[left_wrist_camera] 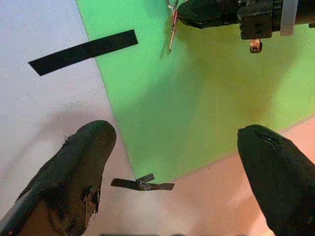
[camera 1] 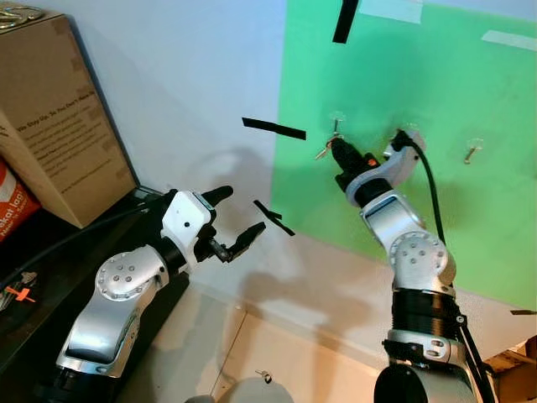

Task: Hang keys on a hook

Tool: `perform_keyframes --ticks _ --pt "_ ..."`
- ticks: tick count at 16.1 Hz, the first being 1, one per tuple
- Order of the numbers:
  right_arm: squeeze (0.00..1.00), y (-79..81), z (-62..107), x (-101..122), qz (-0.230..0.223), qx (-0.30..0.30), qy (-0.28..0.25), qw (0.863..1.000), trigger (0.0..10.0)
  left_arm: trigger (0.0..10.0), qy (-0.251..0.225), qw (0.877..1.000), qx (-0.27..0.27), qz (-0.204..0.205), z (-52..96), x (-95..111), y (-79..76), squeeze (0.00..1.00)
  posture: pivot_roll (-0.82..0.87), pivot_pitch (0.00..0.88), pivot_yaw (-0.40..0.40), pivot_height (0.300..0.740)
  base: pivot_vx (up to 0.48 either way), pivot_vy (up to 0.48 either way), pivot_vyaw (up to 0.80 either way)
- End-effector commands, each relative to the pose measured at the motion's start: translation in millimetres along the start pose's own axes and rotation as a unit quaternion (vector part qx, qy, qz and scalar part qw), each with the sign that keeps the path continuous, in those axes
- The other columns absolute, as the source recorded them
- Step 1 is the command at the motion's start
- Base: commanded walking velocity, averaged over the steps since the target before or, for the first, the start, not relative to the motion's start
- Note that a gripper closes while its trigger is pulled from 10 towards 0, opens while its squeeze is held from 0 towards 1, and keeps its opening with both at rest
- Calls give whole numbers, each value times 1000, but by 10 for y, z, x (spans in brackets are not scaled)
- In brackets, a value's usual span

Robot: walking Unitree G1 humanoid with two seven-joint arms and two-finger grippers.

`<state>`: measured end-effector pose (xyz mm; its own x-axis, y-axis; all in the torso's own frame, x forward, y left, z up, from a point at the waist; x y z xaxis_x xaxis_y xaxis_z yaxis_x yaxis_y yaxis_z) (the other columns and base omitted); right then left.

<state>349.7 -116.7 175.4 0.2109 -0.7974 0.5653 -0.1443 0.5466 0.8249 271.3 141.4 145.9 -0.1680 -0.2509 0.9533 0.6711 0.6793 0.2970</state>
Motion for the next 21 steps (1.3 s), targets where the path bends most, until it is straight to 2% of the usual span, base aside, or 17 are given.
perform_keyframes --ticks 1,5,7,16,17,18,21 --pt "0 1 -11 21 -21 -4 -4 1000 10000 10000 -4 1000 -4 -6 -2 45 7 71 56 0 -14 740 0 0 0" --pt "0 -3 -5 -16 -35 0 11 999 10000 10000 -4 1000 -5 -6 -3 46 2 71 57 0 -15 740 0 0 0" --pt "0 -54 -4 -102 -27 -18 38 999 10000 10000 -4 1000 -6 -7 -4 47 -3 71 57 0 -15 740 0 0 0" --pt "0 -90 -14 -105 -25 -32 38 998 10000 10000 -21 1000 -7 -2 -34 116 -4 71 58 0 -16 740 0 0 0" --pt "400 -102 -14 -107 -21 -36 38 998 10000 10000 -23 1000 -8 -1 -38 126 -6 67 58 0 -16 740 0 0 0" --pt "1000 -116 -12 -111 -10 -40 41 998 10000 10000 -24 1000 -8 -1 -39 130 -6 71 57 0 -16 740 0 0 0" --pt "1000 -120 13 -116 -27 -30 38 998 10000 10000 -24 1000 -8 1 -36 130 -10 67 57 0 -17 740 0 0 0"
Point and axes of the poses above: a point about 5 cm out from each wrist's last joint towards the gripper, its own z axis pointing back from the gripper into the wrist, its own x axis along the axis of the wrist's last joint, y = z × x, the point moved 1 cm from there along -z, pointing out of the wrist towards the gripper, and after that the axes turned 4 degrees about -z, right-handed, at the moved point
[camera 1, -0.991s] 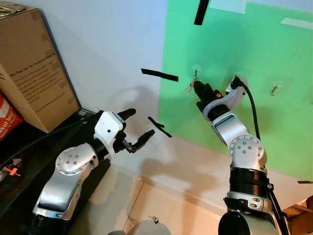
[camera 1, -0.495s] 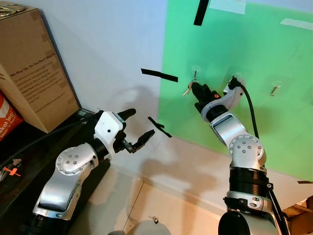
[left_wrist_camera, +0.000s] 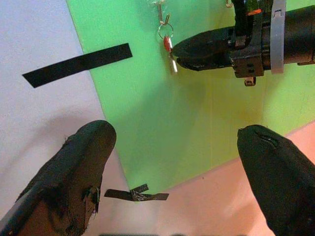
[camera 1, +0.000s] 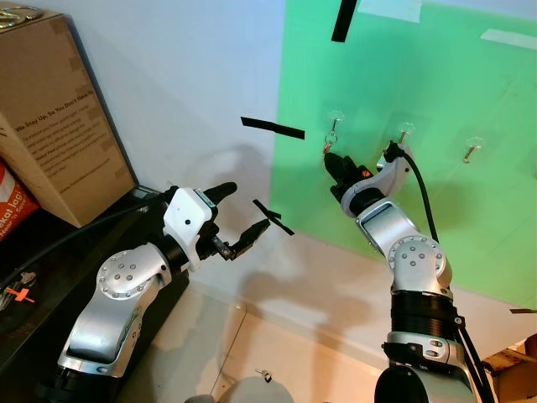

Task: Hang keys on a hook

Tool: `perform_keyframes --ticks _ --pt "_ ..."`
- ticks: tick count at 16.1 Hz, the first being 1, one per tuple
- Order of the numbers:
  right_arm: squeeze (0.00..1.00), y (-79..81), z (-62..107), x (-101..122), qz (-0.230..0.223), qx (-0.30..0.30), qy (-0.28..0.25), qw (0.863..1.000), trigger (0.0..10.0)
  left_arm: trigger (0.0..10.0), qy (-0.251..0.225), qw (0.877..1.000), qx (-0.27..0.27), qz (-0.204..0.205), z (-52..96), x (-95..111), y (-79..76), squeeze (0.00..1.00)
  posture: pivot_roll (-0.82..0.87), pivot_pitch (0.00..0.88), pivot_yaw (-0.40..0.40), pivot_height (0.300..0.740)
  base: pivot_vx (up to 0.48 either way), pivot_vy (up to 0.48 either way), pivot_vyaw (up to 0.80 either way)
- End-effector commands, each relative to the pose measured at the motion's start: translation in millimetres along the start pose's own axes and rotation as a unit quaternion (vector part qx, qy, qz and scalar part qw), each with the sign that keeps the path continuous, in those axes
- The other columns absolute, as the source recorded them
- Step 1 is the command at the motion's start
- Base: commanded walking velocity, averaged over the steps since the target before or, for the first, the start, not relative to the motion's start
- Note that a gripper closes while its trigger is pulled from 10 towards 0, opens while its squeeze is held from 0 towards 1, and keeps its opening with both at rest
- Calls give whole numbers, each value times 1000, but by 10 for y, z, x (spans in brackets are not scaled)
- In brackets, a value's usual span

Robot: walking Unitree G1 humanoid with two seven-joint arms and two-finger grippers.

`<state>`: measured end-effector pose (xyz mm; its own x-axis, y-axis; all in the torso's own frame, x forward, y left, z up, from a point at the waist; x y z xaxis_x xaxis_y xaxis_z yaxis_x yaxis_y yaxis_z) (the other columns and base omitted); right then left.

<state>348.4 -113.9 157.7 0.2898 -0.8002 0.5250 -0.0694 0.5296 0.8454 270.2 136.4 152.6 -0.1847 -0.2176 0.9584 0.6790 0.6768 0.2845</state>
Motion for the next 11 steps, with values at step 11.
perform_keyframes --ticks 11 --pt "1000 -457 789 -344 340 12 67 938 10000 10000 45 990 135 13 143 -284 34 67 38 0 -47 740 0 0 288"
Point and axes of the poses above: a point about 5 cm out from each wrist's last joint towards the gripper, its own z axis pointing back from the gripper into the wrist, its own x axis along the axis of the wrist's last joint, y = z × x, the point moved 1 cm from there along -z, pointing out of the wrist towards the gripper, and after that the axes turned 4 degrees about -z, right-handed, at the moved point
